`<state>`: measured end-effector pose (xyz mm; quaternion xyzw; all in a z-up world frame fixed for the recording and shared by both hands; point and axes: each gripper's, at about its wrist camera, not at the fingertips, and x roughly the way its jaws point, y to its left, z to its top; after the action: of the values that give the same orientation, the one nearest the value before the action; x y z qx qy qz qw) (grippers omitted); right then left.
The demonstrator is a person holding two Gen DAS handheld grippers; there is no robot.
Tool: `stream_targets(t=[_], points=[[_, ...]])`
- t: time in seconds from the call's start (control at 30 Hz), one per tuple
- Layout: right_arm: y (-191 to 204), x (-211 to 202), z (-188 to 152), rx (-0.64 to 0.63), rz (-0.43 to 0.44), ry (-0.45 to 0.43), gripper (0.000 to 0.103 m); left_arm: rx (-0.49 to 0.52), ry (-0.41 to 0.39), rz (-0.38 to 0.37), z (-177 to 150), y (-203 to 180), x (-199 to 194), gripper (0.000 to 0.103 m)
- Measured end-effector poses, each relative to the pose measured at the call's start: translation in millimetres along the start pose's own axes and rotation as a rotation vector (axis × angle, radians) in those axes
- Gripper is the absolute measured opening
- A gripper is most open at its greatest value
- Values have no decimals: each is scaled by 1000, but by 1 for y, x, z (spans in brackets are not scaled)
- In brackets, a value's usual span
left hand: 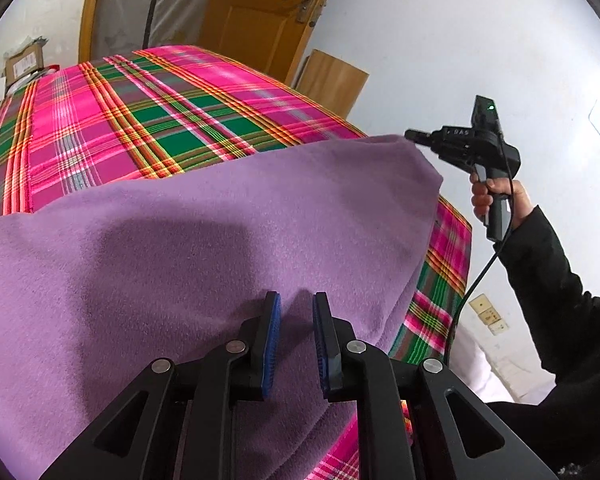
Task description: Fold clothes
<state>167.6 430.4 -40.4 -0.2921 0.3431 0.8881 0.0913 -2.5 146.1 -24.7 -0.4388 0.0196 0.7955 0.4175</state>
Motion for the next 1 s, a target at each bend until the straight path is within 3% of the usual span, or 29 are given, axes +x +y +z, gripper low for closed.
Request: stream_targets(t=[0.1, 0.17, 0.2, 0.27, 0.3, 0.5, 0.67, 0.9, 0.93, 0.97, 1.0], points=[[-4, -7, 2, 17, -11, -39, 2, -2, -2, -2, 0, 1, 1, 17], [-15, -4, 0, 69, -35, -4, 6, -3, -3, -4, 0, 1, 1, 17], [-20, -1, -2, 97, -45, 14, 11, -3, -3, -5, 0, 1, 0, 17], [-35, 1, -9, 168, -67, 39, 30, -3, -4, -7, 0, 1, 0, 17], [-41, 1, -13, 200, -75, 45, 32, -4, -4, -8, 0, 1, 0, 17], [-80, -23, -49, 421, -48, 28, 35, -3, 0, -2, 1, 0, 0, 17], [-100, -36, -71, 560, 25, -13, 44, 5, 7, 20, 3, -5, 2, 19], [-90, -31, -71, 538, 121, 27, 43, 3, 7, 29, 3, -7, 3, 19], [-87, -30, -69, 525, 126, 26, 31, 2, 8, 29, 3, -7, 3, 19], [-85, -30, -67, 508, 119, 21, 8, 1, 8, 30, 3, -7, 2, 19], [-82, -32, -66, 497, 114, 9, 3, 1, 8, 31, 2, -7, 1, 19]])
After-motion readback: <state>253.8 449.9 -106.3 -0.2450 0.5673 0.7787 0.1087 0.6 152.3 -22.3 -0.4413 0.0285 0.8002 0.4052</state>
